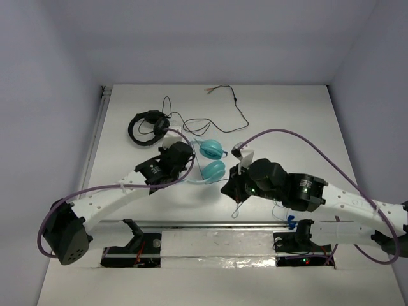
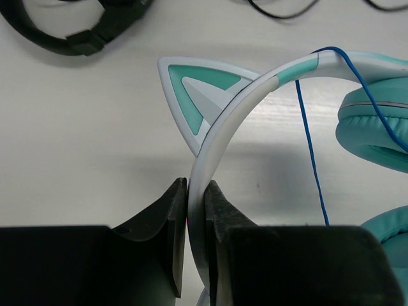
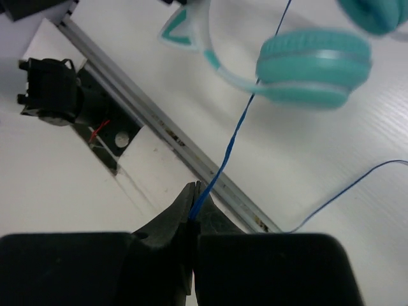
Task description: Wrap the headphones
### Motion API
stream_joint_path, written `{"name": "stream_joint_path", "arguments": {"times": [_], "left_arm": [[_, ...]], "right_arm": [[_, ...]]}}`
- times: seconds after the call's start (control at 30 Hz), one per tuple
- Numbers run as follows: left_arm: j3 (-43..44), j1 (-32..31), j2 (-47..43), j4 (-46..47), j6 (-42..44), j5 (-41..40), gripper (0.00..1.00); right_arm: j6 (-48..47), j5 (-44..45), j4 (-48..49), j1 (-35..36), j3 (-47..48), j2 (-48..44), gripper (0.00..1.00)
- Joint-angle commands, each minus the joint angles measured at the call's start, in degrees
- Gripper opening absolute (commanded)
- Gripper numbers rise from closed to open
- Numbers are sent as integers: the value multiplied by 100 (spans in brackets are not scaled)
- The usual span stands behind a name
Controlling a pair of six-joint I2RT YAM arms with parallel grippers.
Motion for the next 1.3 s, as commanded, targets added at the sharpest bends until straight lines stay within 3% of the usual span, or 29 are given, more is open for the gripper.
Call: {"name": "stream_joint_path", "arguments": {"times": [0.0,0.2,0.57,0.8,1.1,1.27], "left_arm": [[81,-373,-122,179,-236,391,0],[292,-1173,45,-674,-324,276,0],[353,-1288,-772,-1025,203,936,0],[556,-1289,-913,-912,746,1628,0],[573,-1289,-1071,-621,1152,2606,0],[723,-1289,-1308,-674,1161,2746,0]], "right_arm": [[-666,786,-602,42,602,232,0],[-1132,1822,-1192,42,1482,988,0],[-1397,3844,-1357,-11,1808,1374,0],[-1308,4091,-1087,-64,1649,1261,0],[-2275,4329,223,-617,1377,1278,6],[-2162,3390,811,-1258,1087,1243,11]]}}
